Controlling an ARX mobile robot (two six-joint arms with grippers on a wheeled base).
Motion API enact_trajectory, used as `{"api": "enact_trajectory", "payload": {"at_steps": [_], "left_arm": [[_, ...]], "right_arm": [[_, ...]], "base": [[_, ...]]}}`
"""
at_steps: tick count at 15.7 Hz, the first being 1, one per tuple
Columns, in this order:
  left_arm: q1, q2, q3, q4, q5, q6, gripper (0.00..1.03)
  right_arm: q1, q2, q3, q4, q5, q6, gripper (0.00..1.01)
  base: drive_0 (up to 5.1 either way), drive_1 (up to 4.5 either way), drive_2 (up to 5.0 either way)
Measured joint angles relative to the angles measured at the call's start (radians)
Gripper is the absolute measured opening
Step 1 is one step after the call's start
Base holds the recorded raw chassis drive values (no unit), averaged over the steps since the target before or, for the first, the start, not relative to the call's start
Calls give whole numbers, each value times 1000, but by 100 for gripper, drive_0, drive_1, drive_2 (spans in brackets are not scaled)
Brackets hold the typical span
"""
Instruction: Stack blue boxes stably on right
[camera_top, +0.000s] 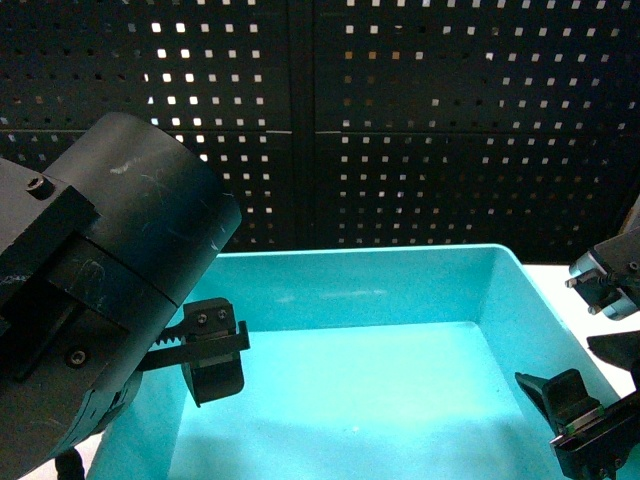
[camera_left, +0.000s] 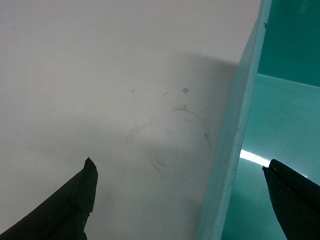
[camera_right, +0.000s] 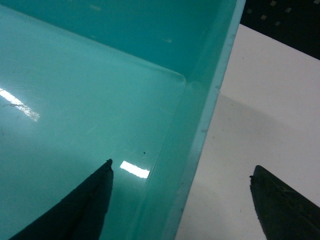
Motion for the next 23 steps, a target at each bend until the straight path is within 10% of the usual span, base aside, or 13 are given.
{"api": "enact_trajectory", "payload": {"at_steps": [5,7,14,17,23], "left_arm": [[0,7,-13,-3,-2,-23,98],[0,10,-13,-13,1,-42,98],[-60,11,21,-157,34,-251,98],[-89,34,4,-165,37,-300,25],[-101,34,-11,-137,41,-205,3]], "right_arm": [[5,0,-9,3,0,0,32],[-2,0,-12,10,-10,81,11],[18,0,-51,74,3,127,8],[25,-7,-74,97,6,127,7],[30,-15,-93,118,6,104,7]], "base": [[0,0,0],[0,0,0],[0,0,0],[0,0,0],[0,0,0]]}}
